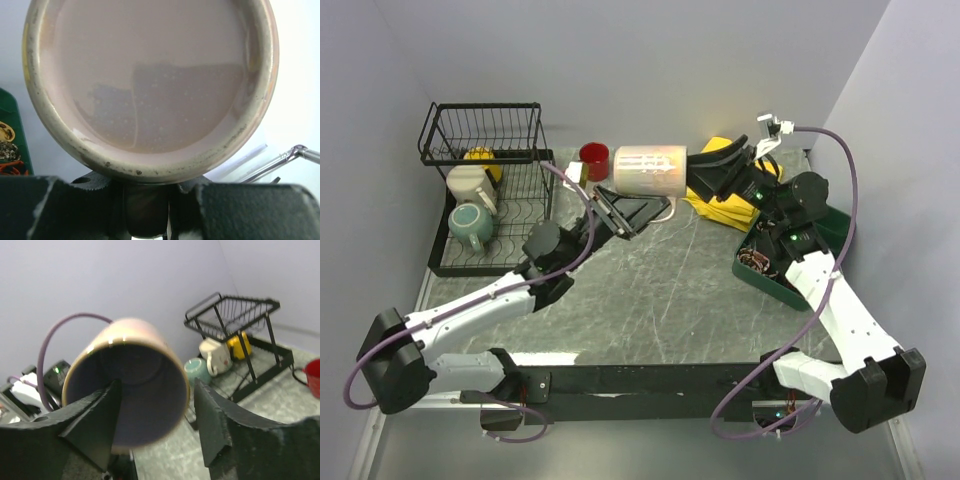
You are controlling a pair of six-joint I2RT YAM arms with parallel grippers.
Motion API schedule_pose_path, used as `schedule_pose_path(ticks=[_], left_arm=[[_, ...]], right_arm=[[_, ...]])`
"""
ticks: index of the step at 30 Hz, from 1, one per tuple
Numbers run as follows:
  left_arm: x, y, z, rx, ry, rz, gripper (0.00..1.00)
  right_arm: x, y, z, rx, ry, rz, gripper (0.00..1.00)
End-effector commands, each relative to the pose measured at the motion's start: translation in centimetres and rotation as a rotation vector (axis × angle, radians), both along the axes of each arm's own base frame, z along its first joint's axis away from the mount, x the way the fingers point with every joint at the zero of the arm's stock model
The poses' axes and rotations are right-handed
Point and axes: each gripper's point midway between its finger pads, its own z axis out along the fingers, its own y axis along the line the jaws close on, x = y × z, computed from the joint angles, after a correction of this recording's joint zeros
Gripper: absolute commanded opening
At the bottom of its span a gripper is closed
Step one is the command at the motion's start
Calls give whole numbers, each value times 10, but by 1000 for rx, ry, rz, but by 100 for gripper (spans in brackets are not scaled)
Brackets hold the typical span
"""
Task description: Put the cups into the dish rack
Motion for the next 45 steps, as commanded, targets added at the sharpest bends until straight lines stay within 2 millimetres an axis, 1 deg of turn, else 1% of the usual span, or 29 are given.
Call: schedule_pose_path(ticks=[1, 5, 9, 10, 11, 12, 13, 14, 15, 16, 17, 18, 19, 20, 21, 22, 23, 24, 25, 29, 30, 32, 33, 34, 35, 36, 38, 39, 45], left_arm=[[-16, 55, 59, -203, -102, 78, 1], [-11, 76, 50, -180, -83, 148, 1], [-8, 91, 40, -109, -76, 211, 1], [-9, 99, 37, -98, -80, 233, 1], [-1, 103, 27, -69, -44, 271, 1], [1, 108, 21, -50, -30, 289, 1], [1, 119, 17, -44, -27, 325, 1], [5, 123, 5, -9, 5, 344, 1], [5, 128, -1, 3, 15, 360, 1], [5, 140, -5, 8, 19, 392, 1], [6, 145, -12, 27, 34, 409, 1], [9, 157, -23, 57, 55, 448, 1], [10, 163, -28, 78, 65, 468, 1], [10, 166, -33, 98, 67, 474, 1], [14, 176, -43, 130, 89, 510, 1], [17, 181, -49, 153, 97, 531, 1], [15, 181, -54, 176, 99, 519, 1], [20, 188, -66, 205, 122, 544, 1], [21, 191, -70, 220, 129, 554, 1], [30, 207, -94, 277, 168, 601, 1], [36, 214, -102, 289, 183, 622, 1], [41, 220, -110, 307, 198, 632, 1], [48, 229, -116, 318, 215, 664, 1], [49, 229, -119, 331, 213, 643, 1], [52, 232, -121, 337, 214, 651, 1], [59, 240, -129, 356, 232, 673, 1], [65, 245, -134, 379, 237, 678, 1], [71, 250, -141, 400, 254, 690, 1], [94, 287, -165, 481, 315, 794, 1]], right_arm=[[-14, 0, -13, -75, -53, 10, 67], [-21, -1, -31, -126, -52, 21, 69], [-29, -5, -42, -173, -66, 39, 70], [-31, -6, -44, -189, -82, 46, 71], [-36, -6, -48, -205, -88, 80, 71], [-38, -10, -50, -222, -110, 77, 71], [-42, -12, -52, -243, -129, 93, 73], [-45, -13, -60, -270, -108, 117, 73], [-54, -13, -63, -296, -122, 163, 74], [-53, -17, -74, -332, -108, 169, 74], [-57, -19, -79, -351, -109, 181, 75], [-60, -21, -85, -384, -141, 199, 75], [-61, -25, -96, -404, -92, 205, 74], [-60, -28, -104, -420, -64, 210, 75], [-59, -30, -109, -443, -77, 216, 75], [-57, -37, -118, -453, -28, 209, 75], [-53, -39, -126, -459, -8, 215, 74], [-50, -43, -133, -470, -9, 211, 74], [-50, -46, -141, -474, 13, 218, 75], [-34, -62, -173, -494, 38, 173, 75], [-34, -64, -187, -495, 60, 170, 75], [-32, -65, -194, -491, 41, 156, 74], [-33, -72, -209, -481, 70, 136, 74], [-31, -76, -209, -483, 30, 113, 74], [-36, -79, -206, -485, -5, 95, 75], [-35, -87, -212, -491, -9, 64, 77], [-37, -92, -214, -507, -22, 45, 78], [-36, -95, -214, -513, -31, 35, 77], [-33, -106, -209, -493, -6, 22, 78]])
